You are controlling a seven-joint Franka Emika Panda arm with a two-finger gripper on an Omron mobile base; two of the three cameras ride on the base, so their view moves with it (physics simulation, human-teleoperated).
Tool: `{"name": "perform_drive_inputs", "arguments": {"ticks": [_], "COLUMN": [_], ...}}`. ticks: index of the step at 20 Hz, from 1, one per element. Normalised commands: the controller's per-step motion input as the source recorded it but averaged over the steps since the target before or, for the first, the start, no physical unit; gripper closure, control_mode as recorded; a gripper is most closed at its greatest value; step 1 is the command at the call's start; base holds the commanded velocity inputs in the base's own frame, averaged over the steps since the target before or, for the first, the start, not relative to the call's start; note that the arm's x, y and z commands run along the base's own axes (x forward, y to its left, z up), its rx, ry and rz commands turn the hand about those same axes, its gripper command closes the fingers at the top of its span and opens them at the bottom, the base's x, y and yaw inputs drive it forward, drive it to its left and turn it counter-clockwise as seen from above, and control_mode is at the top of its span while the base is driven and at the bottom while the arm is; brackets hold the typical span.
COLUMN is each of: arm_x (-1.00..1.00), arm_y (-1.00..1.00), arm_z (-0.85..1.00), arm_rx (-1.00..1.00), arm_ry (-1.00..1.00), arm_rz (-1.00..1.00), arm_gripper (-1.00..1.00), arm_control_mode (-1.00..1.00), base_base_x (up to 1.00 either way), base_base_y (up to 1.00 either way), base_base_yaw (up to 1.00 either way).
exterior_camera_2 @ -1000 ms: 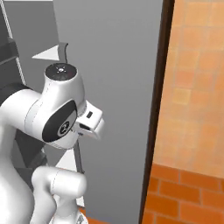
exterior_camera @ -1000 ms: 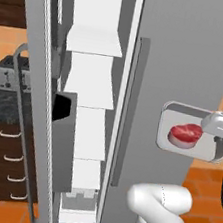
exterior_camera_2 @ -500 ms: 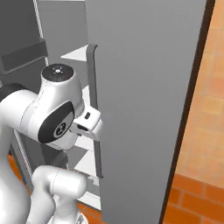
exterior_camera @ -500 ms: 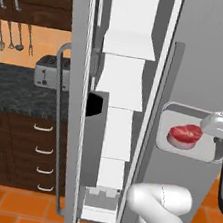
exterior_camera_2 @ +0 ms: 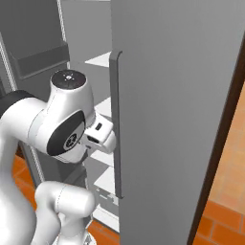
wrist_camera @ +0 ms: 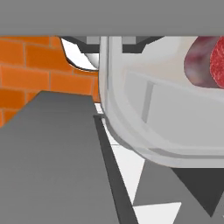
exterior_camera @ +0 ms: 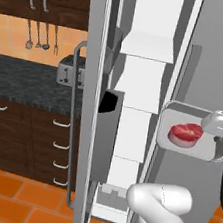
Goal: Take the meat container that has the steak and place it on the second highest rack of the freezer. Then take the vegetable container that has the eggplant and lemon wedge and place it on the highest rack of the freezer.
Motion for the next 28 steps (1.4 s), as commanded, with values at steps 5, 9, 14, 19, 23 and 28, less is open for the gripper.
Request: {"name": "perform_drive_inputs", "arguments": {"ticks": [5,9,14,19,23,28], "arm_x": [0.4,0.29,0.01,0.31,0.27,0.2], "arm_y": [-0.02,0.38,0.72,0.82,0.2,0.0], "arm_z": [-0.01,0.0,0.0,-0.13,-0.01,-0.01], "arm_rx": [0.2,0.35,0.44,0.15,0.0,0.0], "arm_ry": [0.18,0.17,0.02,0.0,0.04,0.0], "arm_rz": [-0.4,-0.55,-0.42,-0.49,-0.21,0.0], "arm_gripper": [1.0,1.0,1.0,1.0,1.0,1.0], "arm_control_mode": [-1.0,-1.0,-1.0,-1.0,-1.0,-1.0], "base_base_x": [0.0,0.0,0.0,0.0,0.0,0.0], "base_base_y": [0.0,0.0,0.0,0.0,0.0,0.0], "base_base_yaw": [0.0,0.0,0.0,0.0,0.0,0.0]}}
